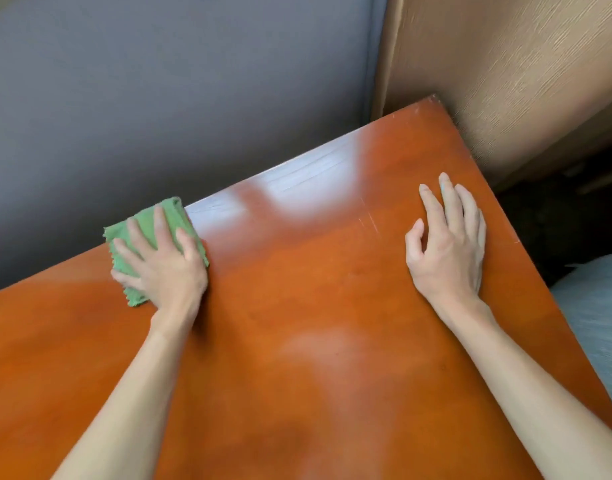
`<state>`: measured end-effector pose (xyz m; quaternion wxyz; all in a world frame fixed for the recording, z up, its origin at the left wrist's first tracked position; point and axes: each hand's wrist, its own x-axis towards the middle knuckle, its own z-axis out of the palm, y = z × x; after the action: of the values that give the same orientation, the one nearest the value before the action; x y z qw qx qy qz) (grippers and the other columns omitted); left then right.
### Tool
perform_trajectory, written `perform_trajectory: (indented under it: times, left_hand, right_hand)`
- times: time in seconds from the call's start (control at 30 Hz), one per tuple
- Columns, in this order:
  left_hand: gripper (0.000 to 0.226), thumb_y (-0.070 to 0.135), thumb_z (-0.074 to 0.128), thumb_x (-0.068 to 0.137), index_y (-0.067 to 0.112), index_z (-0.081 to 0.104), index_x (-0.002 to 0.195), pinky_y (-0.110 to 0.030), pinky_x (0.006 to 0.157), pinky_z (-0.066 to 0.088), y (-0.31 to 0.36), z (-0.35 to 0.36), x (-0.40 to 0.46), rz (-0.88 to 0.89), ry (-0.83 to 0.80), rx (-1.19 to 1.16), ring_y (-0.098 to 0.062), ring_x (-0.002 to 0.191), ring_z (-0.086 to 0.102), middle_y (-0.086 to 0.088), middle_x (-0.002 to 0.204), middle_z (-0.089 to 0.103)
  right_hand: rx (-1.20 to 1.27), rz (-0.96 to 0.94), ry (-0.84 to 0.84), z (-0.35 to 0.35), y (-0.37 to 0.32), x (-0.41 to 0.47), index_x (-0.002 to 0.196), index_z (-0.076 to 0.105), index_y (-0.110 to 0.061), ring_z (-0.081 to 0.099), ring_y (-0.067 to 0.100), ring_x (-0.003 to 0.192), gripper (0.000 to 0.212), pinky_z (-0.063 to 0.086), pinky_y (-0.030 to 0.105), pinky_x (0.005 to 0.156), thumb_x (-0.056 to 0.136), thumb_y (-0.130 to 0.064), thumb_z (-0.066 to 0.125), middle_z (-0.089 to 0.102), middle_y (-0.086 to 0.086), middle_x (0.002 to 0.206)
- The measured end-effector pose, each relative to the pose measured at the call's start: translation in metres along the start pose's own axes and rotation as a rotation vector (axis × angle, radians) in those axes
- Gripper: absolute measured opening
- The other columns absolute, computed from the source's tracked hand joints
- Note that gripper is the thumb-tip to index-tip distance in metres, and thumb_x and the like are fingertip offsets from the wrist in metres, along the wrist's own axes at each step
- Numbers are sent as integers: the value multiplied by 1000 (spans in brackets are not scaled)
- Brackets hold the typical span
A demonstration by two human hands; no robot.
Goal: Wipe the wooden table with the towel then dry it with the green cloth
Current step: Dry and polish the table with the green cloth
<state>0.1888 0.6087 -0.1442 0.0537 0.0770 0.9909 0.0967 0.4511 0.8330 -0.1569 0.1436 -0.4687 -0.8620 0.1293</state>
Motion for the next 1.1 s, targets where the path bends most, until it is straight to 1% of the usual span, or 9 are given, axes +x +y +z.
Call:
perform_trajectory:
  times: [0.13, 0.23, 0.33, 0.47, 0.63, 0.73, 0.83, 1.0, 1.1]
  left_hand:
    - [52, 40, 32, 103, 39, 27, 155, -69, 116, 1, 81, 26, -15, 96, -26, -12, -36, 153, 3, -6, 167, 14]
    - [56, 44, 33, 99, 40, 27, 155, -69, 116, 1, 140, 43, -64, 358, -67, 26, -37, 153, 4, -6, 167, 12]
    - [56, 45, 38, 96, 39, 36, 152, -70, 115, 8, 168, 54, -127, 657, -63, 35, -39, 152, 13, -8, 165, 22]
    - [56, 45, 47, 94, 39, 40, 150, -69, 115, 13, 138, 58, -188, 808, -66, 35, -38, 151, 17, -7, 163, 27]
    - [60, 50, 43, 95, 42, 30, 154, -69, 114, 20, 51, 48, -248, 932, -142, 95, -37, 152, 17, -3, 166, 20]
    - [62, 50, 48, 90, 45, 34, 151, -68, 113, 21, 15, 36, -224, 857, -153, 107, -37, 150, 23, -2, 164, 25]
    - [61, 47, 44, 89, 41, 37, 149, -71, 112, 18, 6, 21, -151, 619, -99, 122, -39, 149, 23, -6, 162, 30]
    - [58, 47, 26, 95, 46, 25, 153, -77, 110, 4, 59, 20, -71, 191, -75, 43, -36, 153, 3, 0, 168, 11]
    - [58, 47, 25, 96, 44, 25, 154, -79, 108, 4, 113, 34, -92, 290, -100, 59, -39, 153, 3, -3, 168, 11]
  right_hand:
    - [-1, -3, -1, -1, 0, 1, 146, 45, -19, 31, 29, 146, 50, 24, 45, 119, 97, -26, 46, 36, 9, 158]
    - [-1, -4, 7, -2, 1, 1, 146, 46, -18, 31, 28, 146, 48, 23, 43, 120, 98, -22, 46, 36, 8, 158]
    - [39, -7, 40, -1, 2, 2, 144, 48, -15, 33, 28, 145, 46, 22, 41, 119, 99, -16, 41, 38, 9, 157]
    - [174, 25, 55, -3, 4, 1, 144, 48, -13, 32, 25, 146, 46, 18, 35, 120, 100, -13, 36, 41, 7, 155]
    - [163, 17, 45, -5, 2, 1, 141, 53, -14, 34, 26, 145, 43, 24, 40, 120, 100, -13, 40, 42, 7, 155]
    - [151, 26, 26, -5, 3, 1, 142, 52, -16, 33, 25, 145, 42, 25, 40, 119, 101, -15, 43, 41, 6, 156]
    - [152, 27, 24, -4, 4, 2, 142, 52, -16, 32, 24, 145, 42, 24, 39, 120, 101, -16, 43, 40, 6, 156]
    - [166, 20, 29, -2, 2, 3, 142, 51, -16, 32, 24, 145, 43, 21, 37, 121, 101, -15, 40, 41, 6, 155]
    - [280, 44, 46, -7, 0, 1, 141, 52, -11, 34, 25, 145, 44, 22, 34, 121, 99, -6, 41, 43, 8, 153]
